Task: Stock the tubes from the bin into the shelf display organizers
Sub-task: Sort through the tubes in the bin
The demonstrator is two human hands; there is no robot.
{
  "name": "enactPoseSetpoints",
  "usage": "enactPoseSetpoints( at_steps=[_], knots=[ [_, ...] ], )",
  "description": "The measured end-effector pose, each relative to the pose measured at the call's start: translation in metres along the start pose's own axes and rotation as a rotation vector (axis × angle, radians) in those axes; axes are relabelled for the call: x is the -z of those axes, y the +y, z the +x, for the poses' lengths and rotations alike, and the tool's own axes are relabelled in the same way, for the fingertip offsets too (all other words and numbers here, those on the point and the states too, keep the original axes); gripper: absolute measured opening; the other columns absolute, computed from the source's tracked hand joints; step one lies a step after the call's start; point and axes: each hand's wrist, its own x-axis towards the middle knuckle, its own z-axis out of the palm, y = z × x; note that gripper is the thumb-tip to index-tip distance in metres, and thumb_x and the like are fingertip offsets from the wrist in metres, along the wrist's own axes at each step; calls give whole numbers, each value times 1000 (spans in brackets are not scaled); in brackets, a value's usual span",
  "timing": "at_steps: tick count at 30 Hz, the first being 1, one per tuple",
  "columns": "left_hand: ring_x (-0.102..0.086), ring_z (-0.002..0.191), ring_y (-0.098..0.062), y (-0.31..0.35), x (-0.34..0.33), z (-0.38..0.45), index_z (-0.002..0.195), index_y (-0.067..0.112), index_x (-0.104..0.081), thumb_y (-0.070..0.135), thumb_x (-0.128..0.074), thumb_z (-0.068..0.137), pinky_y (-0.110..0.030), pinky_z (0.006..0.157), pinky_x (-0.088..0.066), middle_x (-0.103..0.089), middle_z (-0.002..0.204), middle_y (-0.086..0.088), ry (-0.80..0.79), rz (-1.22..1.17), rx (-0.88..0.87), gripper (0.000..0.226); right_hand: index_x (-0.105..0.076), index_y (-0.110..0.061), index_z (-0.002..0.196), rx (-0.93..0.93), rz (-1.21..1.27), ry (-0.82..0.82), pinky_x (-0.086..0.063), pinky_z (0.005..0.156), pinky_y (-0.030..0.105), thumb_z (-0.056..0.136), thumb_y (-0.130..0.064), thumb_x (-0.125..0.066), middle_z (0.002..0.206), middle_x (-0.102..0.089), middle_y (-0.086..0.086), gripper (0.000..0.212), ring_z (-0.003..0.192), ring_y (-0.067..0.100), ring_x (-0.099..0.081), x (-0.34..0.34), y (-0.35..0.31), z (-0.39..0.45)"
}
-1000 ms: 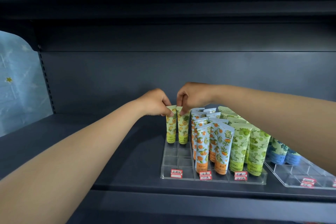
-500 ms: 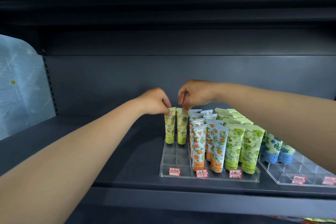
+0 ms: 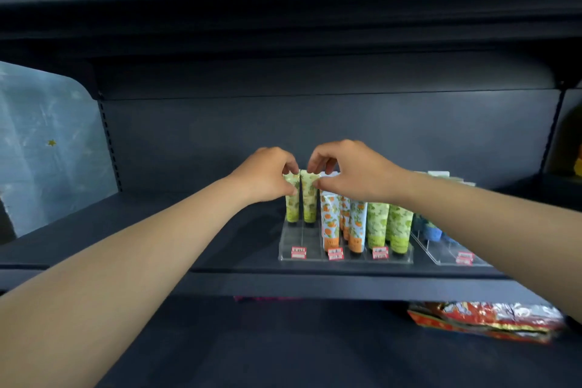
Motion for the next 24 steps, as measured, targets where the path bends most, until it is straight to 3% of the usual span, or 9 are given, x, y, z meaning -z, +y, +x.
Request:
enactPoseSetpoints(
  at_steps=[5,9,13,18,21,24],
  knots=[
    [-51,96,-11,11,-28,-57,100,21,-66,23,-72,79,-25,79,-41,-51,100,8,-13,34,-66,22,-66,-15,92,24,30,44,-39,65,9,80,-8,-65,84,-62,-8,14,77,11,-57,-28,-3,-59],
    [-47,89,-8,11,-65,-106,98,20,-64,24,-70,81,-22,74,-33,-46,96,11,-75,41,-87,19,-64,-15,92,16,68,-15,-45,70,18,80,-9,-67,85,-62,-5,14,75,12,-57,-61,8,-106],
    [-50,91,-11,7,-117,-146,101,18,-64,23,-71,80,-26,79,-41,-48,98,7,-159,-7,-58,23,-63,-15,96,-62,101,-119,-39,65,7,83,-14,-68,88,-60,-7,14,75,8,-54,-101,22,-153],
    [-52,98,-12,4,-181,-187,108,18,-63,24,-69,83,-24,82,-41,-52,106,5,-266,-79,12,27,-64,-14,96,-164,216,-206,-44,71,14,80,-12,-70,90,-61,-6,16,79,7,-55,-149,37,-204],
    [-53,107,-18,-1,-225,-209,108,16,-63,21,-68,81,-26,84,-38,-54,112,0,-420,-95,90,29,-64,-16,94,-270,296,-250,-45,74,22,80,-10,-70,91,-63,-3,16,81,11,-57,-181,48,-234],
    [-50,114,-18,-5,-271,-237,118,16,-58,25,-71,79,-23,87,-36,-53,124,-1,-735,-91,134,42,-63,-19,99,-400,338,-343,-41,72,19,80,-17,-69,95,-61,-5,20,82,10,-54,-221,55,-262]
  ],
)
